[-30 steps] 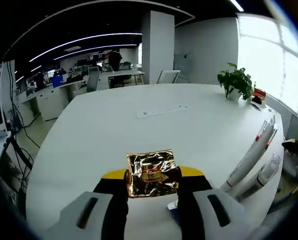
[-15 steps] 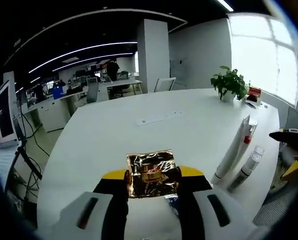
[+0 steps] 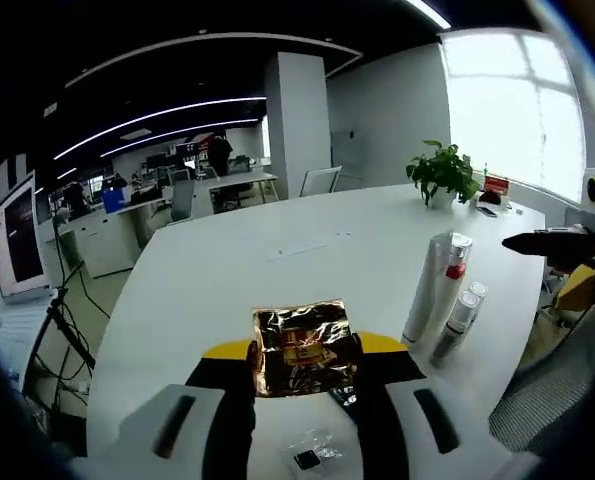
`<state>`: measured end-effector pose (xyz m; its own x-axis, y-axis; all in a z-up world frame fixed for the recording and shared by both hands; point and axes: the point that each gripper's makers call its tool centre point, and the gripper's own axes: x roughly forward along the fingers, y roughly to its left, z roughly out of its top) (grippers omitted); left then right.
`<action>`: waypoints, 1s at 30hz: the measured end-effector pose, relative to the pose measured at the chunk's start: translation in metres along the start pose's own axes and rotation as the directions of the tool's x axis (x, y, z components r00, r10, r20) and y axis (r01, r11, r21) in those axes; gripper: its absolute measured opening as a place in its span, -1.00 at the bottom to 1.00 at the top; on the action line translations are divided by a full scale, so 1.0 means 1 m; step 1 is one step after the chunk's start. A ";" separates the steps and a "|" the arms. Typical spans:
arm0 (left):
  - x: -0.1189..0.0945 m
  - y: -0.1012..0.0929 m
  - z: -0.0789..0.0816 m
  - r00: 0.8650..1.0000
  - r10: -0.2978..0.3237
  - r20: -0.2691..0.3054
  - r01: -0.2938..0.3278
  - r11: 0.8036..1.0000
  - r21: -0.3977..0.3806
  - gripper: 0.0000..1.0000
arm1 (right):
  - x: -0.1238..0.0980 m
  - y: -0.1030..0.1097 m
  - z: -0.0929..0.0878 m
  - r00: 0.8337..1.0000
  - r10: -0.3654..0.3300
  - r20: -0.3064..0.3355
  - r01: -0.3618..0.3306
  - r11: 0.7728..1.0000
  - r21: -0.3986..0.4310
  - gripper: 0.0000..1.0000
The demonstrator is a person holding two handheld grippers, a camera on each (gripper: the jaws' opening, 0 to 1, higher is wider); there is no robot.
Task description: Arrange the skincare products in the storage area until every visible bottle or jar stands upright without overlapping.
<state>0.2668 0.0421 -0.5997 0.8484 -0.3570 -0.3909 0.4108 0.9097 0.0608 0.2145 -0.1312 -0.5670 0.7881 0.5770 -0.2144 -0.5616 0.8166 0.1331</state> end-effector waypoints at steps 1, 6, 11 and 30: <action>-0.002 0.000 -0.001 1.000 0.004 0.000 -0.004 1.000 0.003 -0.33 | 0.003 0.003 0.004 1.000 0.010 0.005 -0.010 1.000 -0.004 0.73; -0.014 -0.001 -0.005 1.000 -0.002 0.001 0.002 1.000 0.011 -0.33 | 0.022 0.027 0.005 0.992 0.126 -0.014 -0.125 0.991 0.044 0.65; -0.027 -0.009 -0.005 0.999 -0.039 0.004 0.039 0.999 0.009 -0.33 | 0.045 0.049 0.008 0.973 0.226 -0.038 -0.218 0.965 0.147 0.45; -0.050 -0.021 0.001 0.998 -0.047 0.052 0.045 0.998 0.043 -0.33 | 0.096 0.105 -0.006 0.905 0.417 -0.088 -0.361 0.861 0.359 -0.62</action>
<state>0.2161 0.0410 -0.5800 0.8443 -0.4097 -0.3454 0.4623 0.8829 0.0828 0.2303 0.0098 -0.5794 0.4569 0.8609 -0.2239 -0.6777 0.5000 0.5392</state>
